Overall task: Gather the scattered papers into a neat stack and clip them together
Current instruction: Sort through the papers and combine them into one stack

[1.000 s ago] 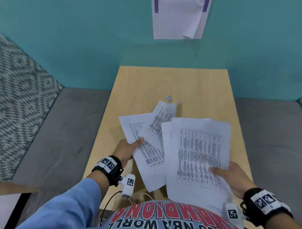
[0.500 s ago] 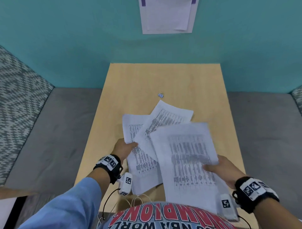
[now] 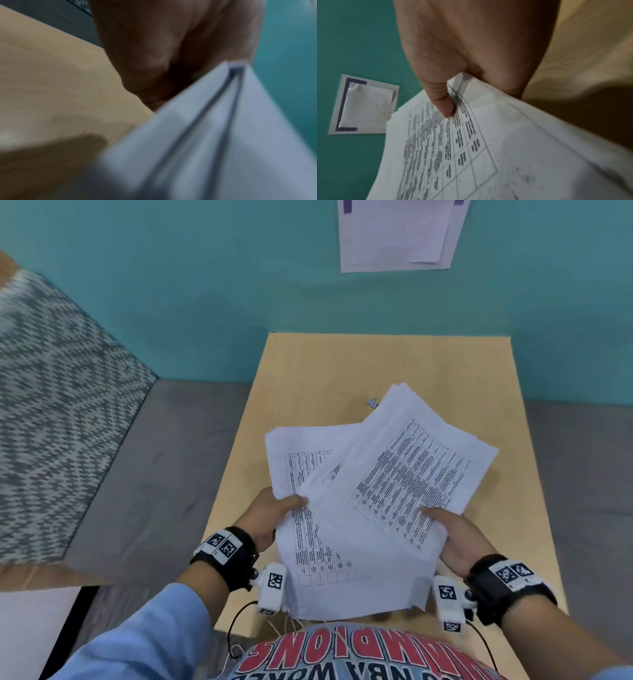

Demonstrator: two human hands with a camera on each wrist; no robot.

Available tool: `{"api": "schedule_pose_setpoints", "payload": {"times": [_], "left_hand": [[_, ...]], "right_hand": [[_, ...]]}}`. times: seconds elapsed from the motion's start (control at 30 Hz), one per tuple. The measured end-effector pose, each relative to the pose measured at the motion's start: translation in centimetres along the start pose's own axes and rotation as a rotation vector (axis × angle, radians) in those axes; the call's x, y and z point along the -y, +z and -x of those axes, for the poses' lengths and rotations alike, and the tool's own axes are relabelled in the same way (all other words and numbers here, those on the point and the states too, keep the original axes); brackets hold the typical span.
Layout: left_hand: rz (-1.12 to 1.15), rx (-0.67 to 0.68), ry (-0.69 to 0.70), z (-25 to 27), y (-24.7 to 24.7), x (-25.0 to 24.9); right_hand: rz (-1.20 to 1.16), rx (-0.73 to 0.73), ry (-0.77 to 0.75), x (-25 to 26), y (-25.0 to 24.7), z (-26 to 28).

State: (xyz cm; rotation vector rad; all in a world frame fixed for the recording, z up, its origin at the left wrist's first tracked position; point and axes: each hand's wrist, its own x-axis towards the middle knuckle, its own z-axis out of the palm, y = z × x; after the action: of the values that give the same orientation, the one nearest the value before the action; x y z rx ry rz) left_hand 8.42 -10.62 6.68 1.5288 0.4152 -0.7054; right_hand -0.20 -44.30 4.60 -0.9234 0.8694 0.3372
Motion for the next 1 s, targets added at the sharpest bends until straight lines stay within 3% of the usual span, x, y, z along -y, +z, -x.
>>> {"api": "schedule_pose_setpoints", "payload": {"times": [0.17,0.27,0.37,0.57,0.73,0.8,0.9,1.0], "left_hand": [[-0.015,0.074,0.013,0.9,-1.1,-0.9],[0.042,0.052,0.031,0.9,-2.2,-1.3],[0.073,-0.016,0.076,0.7,-3.3,-1.9],[-0.188,-0.028,0.171,0.3,-1.3,-3.8],[-0.251,0.138,0.192,0.6,2.0,-4.6],[-0.279,0.199,0.175,1.1,3.0,-4.9],[-0.290,0.194,0.072,1.4,3.7,-5.2],[-0.267,0.194,0.014,2.4,4.2,-5.6]], "right_hand": [[-0.003,-0.138,-0.173,3.0,0.7,-1.0],[0.095,-0.107,-0.267,5.2,-0.1,-0.4],[0.235,-0.015,-0.262,6.5,-0.9,1.3],[0.441,0.147,-0.239,7.2,0.6,4.7],[0.417,0.137,-0.266,5.9,2.3,3.9],[0.381,0.170,-0.242,5.2,2.4,3.5],[0.307,0.194,-0.175,4.5,2.0,3.9],[0.321,0.185,-0.200,4.2,1.6,4.9]]}}
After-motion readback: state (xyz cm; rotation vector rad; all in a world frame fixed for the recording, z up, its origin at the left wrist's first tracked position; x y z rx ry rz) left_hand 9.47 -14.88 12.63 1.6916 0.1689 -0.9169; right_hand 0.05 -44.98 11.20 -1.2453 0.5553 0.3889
